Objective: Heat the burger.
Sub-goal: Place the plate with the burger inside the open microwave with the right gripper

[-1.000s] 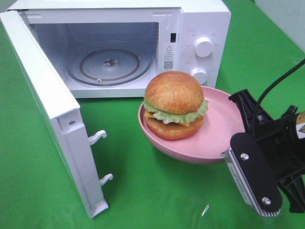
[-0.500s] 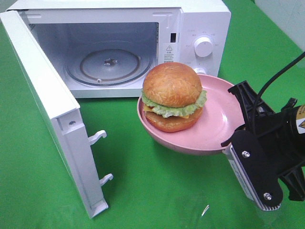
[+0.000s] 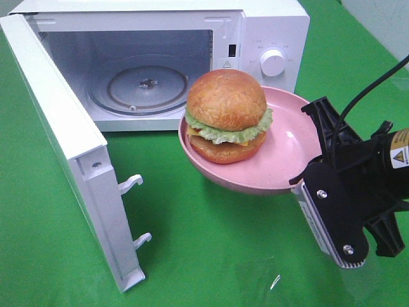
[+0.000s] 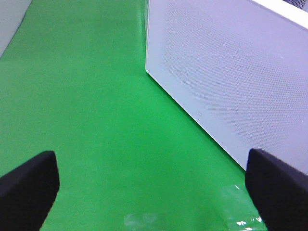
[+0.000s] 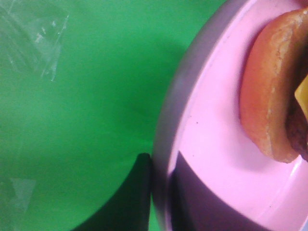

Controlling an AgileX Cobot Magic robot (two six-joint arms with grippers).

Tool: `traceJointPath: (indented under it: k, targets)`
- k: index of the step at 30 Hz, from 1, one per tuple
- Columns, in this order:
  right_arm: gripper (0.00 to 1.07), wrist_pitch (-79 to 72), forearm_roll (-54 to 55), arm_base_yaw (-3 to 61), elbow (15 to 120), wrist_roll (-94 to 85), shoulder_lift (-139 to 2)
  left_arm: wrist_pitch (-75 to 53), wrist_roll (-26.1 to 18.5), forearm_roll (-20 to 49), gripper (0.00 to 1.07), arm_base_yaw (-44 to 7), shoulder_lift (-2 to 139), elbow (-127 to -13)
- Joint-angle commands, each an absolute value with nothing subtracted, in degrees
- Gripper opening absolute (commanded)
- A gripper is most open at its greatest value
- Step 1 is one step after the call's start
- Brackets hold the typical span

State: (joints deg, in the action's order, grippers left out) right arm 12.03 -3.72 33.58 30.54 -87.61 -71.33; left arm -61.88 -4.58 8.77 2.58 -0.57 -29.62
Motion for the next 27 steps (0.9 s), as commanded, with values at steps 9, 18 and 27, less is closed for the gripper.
traceJointPath:
  k: [9,18,27]
  targets:
    - [0.0,7.3,-3.8,36.8,35.8,-86.6,-76.9,-61.1,-4.7,9.0,1.0,2.4,-1.2,-29.5]
    - [0.0,5.3,-3.8,36.8,38.2,-85.4,-81.6,-61.1,-4.7,9.0,1.0,2.4,-1.2,-29.5]
    - [0.0,4.7,-3.7,36.8,41.5,-84.2,-85.4,-61.1,-4.7,9.0,1.0,2.4,-1.2,-29.5]
